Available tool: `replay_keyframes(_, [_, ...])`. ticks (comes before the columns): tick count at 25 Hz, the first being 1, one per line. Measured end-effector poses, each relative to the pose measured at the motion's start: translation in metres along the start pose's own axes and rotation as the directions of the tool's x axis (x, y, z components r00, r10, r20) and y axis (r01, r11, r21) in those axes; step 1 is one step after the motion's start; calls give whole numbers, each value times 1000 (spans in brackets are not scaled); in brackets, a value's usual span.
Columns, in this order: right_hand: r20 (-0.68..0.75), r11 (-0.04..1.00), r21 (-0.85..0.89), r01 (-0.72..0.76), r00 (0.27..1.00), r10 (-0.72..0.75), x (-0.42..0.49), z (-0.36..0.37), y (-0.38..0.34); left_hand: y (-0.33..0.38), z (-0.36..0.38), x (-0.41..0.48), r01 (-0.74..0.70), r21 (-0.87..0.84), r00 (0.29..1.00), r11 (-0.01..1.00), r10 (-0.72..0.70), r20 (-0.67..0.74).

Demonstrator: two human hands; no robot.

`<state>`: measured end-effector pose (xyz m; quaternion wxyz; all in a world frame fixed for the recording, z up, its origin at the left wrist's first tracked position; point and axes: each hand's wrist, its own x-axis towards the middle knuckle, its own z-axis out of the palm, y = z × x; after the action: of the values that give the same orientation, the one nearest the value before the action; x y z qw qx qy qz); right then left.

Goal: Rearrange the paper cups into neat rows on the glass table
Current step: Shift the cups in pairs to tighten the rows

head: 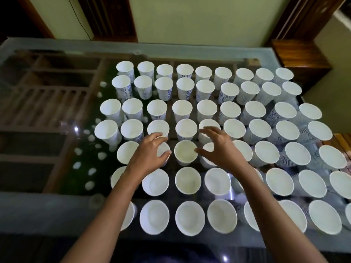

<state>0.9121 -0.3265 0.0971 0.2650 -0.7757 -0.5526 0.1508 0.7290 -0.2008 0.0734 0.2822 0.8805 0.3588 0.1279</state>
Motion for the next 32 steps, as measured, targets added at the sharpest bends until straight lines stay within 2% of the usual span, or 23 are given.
replay_keyframes(7, [79, 993, 55, -100, 992, 95, -102, 40, -62, -9, -6, -108, -11, -35, 999, 999, 12, 31])
replay_keyframes(12, [111, 993, 41, -111, 988, 106, -148, 66, -91, -29, -12, -161, -25, 17, 1000, 1000, 25, 1])
replay_keyframes(19, [172, 999, -31, -16, 985, 21, -147, 104, -127, -59, -24, -186, 31, 16, 998, 999, -30, -46])
replay_keyframes(25, [233, 987, -149, -55, 968, 89, -135, 116, -129, -70, -22, -191, 75, 8, 997, 997, -74, -16])
replay_keyframes(32, [238, 989, -128, -72, 966, 101, -134, 122, -129, -76, -20, -189, 50, -5, 999, 999, -50, -22])
